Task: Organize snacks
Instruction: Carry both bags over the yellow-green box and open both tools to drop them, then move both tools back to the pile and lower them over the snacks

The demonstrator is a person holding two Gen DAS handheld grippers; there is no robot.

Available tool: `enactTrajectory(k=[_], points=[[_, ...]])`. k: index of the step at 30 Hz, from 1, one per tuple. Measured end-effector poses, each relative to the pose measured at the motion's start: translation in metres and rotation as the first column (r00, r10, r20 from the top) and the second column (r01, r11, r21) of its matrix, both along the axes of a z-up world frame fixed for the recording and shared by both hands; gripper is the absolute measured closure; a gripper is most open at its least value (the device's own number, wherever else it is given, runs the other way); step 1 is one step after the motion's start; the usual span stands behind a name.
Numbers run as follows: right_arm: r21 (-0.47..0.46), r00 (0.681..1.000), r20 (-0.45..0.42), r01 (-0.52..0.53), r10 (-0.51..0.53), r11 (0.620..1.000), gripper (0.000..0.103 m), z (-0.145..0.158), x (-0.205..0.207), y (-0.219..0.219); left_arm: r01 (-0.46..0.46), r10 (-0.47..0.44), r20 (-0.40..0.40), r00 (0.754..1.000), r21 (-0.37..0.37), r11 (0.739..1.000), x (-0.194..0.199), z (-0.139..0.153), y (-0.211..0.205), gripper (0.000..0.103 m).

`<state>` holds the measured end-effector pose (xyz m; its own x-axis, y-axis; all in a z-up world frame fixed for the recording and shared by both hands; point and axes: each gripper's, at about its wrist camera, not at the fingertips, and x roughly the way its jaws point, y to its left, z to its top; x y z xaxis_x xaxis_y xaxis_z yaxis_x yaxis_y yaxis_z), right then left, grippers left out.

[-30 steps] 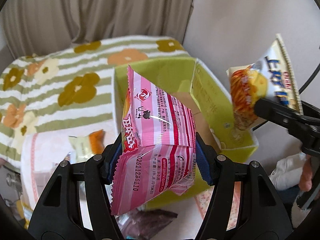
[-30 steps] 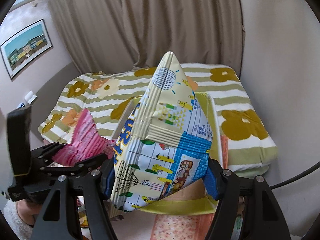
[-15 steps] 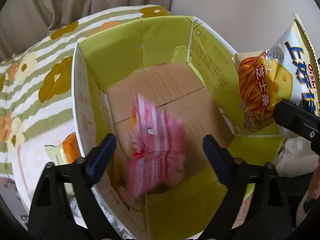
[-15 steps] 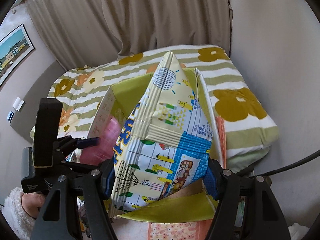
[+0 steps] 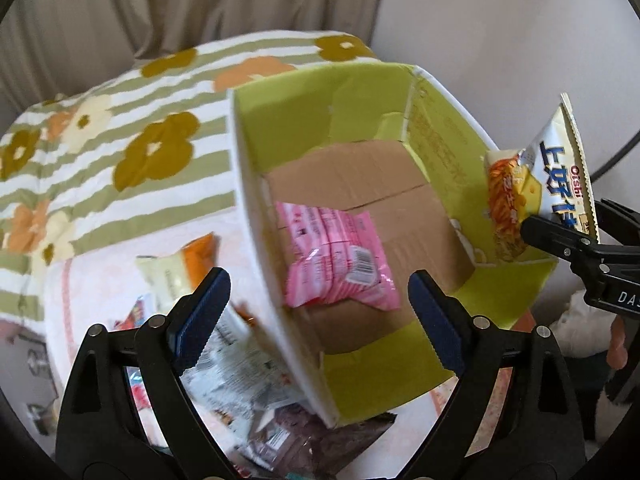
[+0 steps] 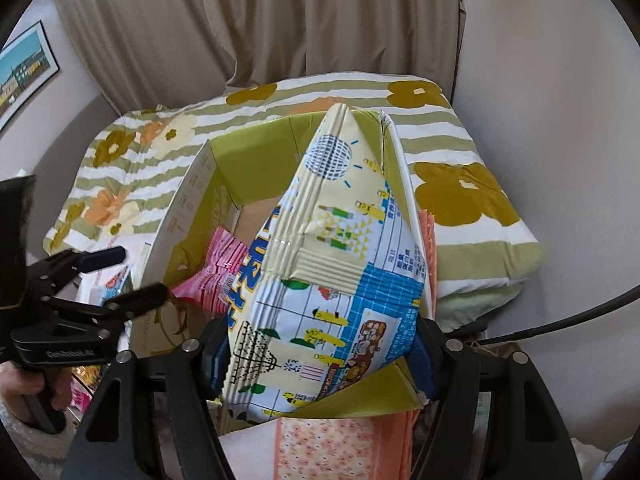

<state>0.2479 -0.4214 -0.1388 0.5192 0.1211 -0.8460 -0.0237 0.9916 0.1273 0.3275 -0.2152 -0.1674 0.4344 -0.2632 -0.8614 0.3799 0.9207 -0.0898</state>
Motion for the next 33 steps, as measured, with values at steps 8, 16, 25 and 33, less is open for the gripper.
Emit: enactTrajectory(k=[8, 16, 25, 33], points=[[-0.028, 0.999, -0.006, -0.034, 0.034, 0.999, 0.016, -0.013, 0.005, 0.007, -0.069, 0.069, 0.005, 0.998, -0.015, 0.997, -0.012, 0.006, 0.018, 0.013], [-0.021, 0.991, 0.131, -0.022, 0.025, 1.000, 0.008, 0.009, -0.020, 0.004, -0.140, 0.141, 0.017, 0.990, -0.045, 0.989, -0.033, 0.015, 0.030, 0.013], [0.030, 0.987, 0.156, -0.044, 0.039, 0.999, 0.008, 0.030, -0.050, -0.004, -0.222, 0.229, 0.088, 0.969, -0.081, 0.972, -0.073, 0.044, 0.052, 0.013], [0.062, 0.971, 0.217, -0.116, 0.101, 0.991, 0.008, 0.055, -0.075, 0.006, -0.300, 0.310, 0.167, 0.936, -0.085, 0.950, -0.121, 0.076, 0.082, 0.013]])
